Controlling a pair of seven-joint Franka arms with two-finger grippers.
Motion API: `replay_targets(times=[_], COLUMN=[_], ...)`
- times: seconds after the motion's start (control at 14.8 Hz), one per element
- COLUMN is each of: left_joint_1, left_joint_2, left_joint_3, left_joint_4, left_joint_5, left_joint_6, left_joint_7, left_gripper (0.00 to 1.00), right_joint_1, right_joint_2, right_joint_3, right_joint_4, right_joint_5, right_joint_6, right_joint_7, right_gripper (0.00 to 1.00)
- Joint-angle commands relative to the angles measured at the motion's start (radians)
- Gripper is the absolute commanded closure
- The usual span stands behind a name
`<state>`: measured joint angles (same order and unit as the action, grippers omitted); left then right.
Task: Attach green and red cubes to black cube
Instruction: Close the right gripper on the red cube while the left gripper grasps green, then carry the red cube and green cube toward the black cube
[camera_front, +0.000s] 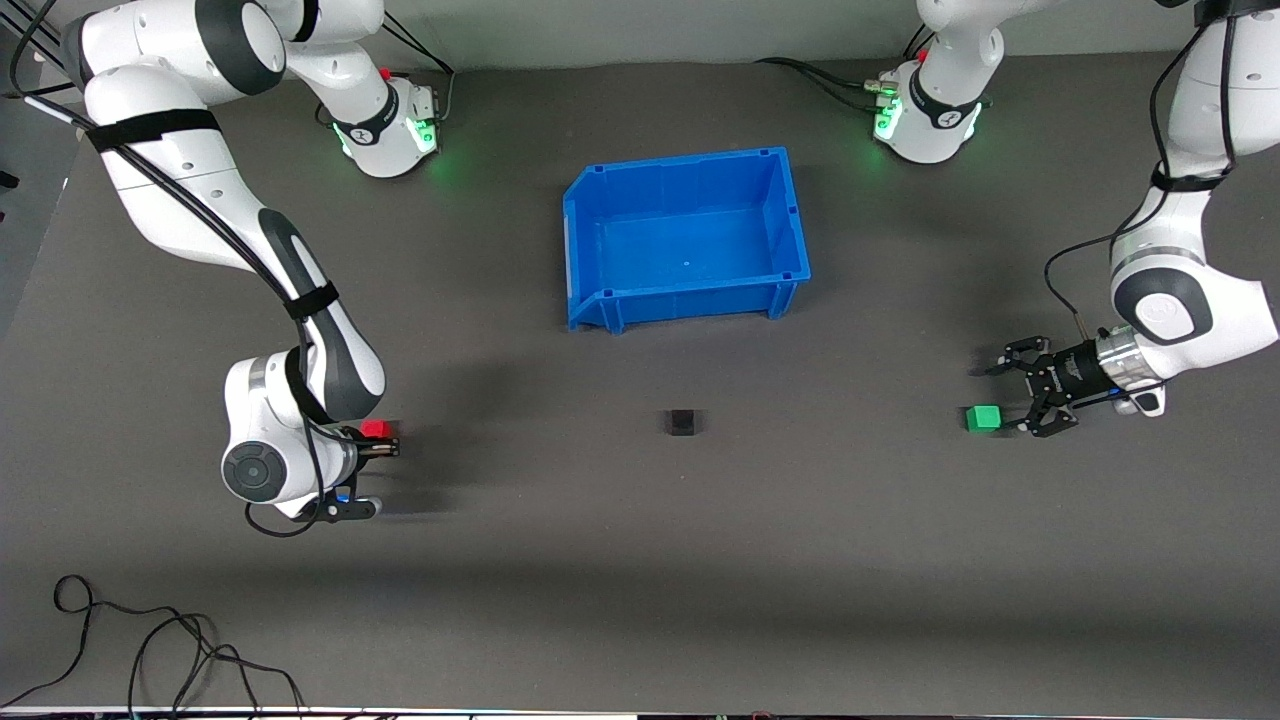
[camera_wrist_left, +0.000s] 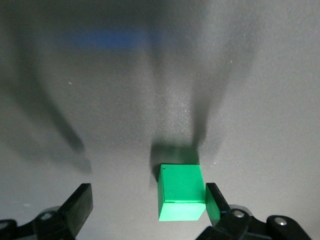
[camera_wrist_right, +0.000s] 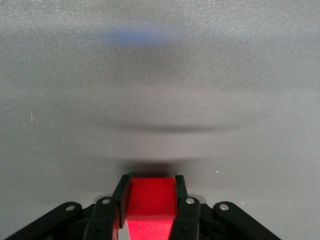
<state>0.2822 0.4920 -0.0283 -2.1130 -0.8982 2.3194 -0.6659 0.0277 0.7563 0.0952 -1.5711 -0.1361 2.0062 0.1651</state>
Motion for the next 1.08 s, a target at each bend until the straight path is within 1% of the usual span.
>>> replay_targets(times=[0.0,0.13,0.27,0.34,0.47,0.54,0.67,0.81,0.88,0.94,1.01], left_joint_1=[-0.014,-0.026,-0.025,-0.025,-0.026,-0.026,-0.028,-0.028,-0.026,-0.028,-0.028], left_joint_2=[0.007,0.014,0.019,0.02,0.023,0.025,0.026,0.03,0.03,0.031,0.033], left_joint_3=[0.001,0.001,0.001,0.001,0.001,0.002,0.001,0.001,0.001,0.002,0.001], left_joint_4=[0.001,0.007,0.019,0.022,0.025,0.028,0.03,0.033,0.034,0.034,0.034], left_joint_5=[-0.03,-0.033,-0.038,-0.039,-0.039,-0.039,-0.039,-0.041,-0.041,-0.041,-0.041], left_joint_6=[0.026,0.029,0.028,0.028,0.028,0.028,0.029,0.029,0.029,0.029,0.031], left_joint_7=[0.028,0.028,0.028,0.028,0.028,0.028,0.028,0.028,0.028,0.028,0.028], left_gripper=[0.0,0.0,0.0,0.0,0.0,0.0,0.0,0.0,0.0,0.0,0.09], right_joint_1=[0.004,0.012,0.017,0.027,0.067,0.08,0.119,0.126,0.13,0.139,0.164], right_joint_2=[-0.018,-0.032,-0.048,-0.049,-0.034,-0.025,-0.011,0.018,0.03,0.044,0.055], right_joint_3=[-0.002,0.0,0.009,0.011,0.011,0.012,0.014,0.012,0.012,0.012,0.012], right_joint_4=[-0.007,-0.004,0.02,0.046,0.104,0.127,0.167,0.186,0.189,0.195,0.206], right_joint_5=[-0.016,-0.011,-0.007,-0.005,0.0,0.027,0.151,0.345,0.407,0.44,0.441], right_joint_6=[0.006,-0.009,-0.062,-0.087,-0.093,-0.093,-0.093,-0.092,-0.09,-0.086,-0.086], right_joint_7=[0.005,0.052,0.16,0.224,0.379,0.46,0.603,0.732,0.764,0.804,0.856], right_gripper=[0.89,0.89,0.9,0.9,0.9,0.9,0.9,0.91,0.91,0.91,0.91])
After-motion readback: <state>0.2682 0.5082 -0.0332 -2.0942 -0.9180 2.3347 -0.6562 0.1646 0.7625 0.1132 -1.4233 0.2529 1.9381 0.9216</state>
